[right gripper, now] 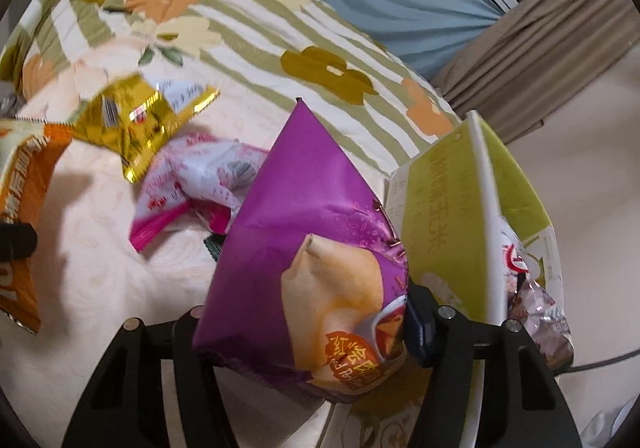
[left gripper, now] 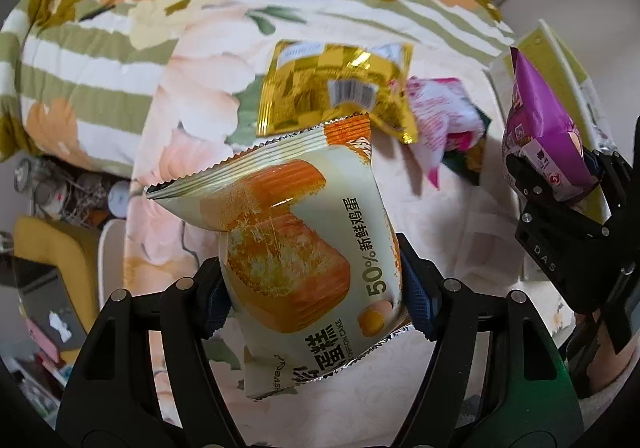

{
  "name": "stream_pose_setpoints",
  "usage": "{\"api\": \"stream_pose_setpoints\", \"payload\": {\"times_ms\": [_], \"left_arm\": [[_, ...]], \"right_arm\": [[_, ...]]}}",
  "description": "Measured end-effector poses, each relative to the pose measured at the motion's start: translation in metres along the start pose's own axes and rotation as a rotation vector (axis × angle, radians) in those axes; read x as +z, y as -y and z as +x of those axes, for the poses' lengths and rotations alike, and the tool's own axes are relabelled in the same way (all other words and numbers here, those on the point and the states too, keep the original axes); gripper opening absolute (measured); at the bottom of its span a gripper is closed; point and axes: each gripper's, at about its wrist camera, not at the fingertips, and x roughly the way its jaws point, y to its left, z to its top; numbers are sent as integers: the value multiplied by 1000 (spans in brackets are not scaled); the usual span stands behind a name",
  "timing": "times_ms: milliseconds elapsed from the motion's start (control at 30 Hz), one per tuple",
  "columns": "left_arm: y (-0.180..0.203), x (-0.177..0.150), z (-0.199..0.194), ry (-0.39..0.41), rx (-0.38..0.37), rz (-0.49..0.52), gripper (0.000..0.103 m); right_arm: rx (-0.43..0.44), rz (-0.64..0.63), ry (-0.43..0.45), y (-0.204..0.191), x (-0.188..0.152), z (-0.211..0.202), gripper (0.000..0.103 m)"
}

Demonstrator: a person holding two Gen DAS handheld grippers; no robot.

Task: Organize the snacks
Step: 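Lower both bags into the green box and open both tools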

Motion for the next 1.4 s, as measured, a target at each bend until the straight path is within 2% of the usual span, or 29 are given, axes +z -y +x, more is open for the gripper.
{"api": "stream_pose_setpoints", "payload": {"times_ms": [233, 400, 500, 700, 800, 1067, 1400], "left_arm": [[7, 10, -42, 78, -32, 69, 68], [25, 22, -78, 145, -74, 146, 68], [38, 30, -93, 156, -103, 188, 68], [89, 41, -116, 197, -161, 308, 68], [119, 44, -124, 212, -187, 336, 68], [207, 52, -109, 222, -203, 322, 68], [319, 74, -38, 186, -166, 301, 68]], "right_arm": [[33, 117, 68, 15, 7, -51, 59], [82, 234, 114, 38, 11, -94, 59], [104, 304, 137, 54, 10, -115, 59], [126, 460, 155, 99, -7, -141, 59], [136, 508, 160, 124, -18, -144, 59], [196, 558, 187, 197, -42, -128, 59], [273, 538, 199, 274, -68, -85, 59]]}}
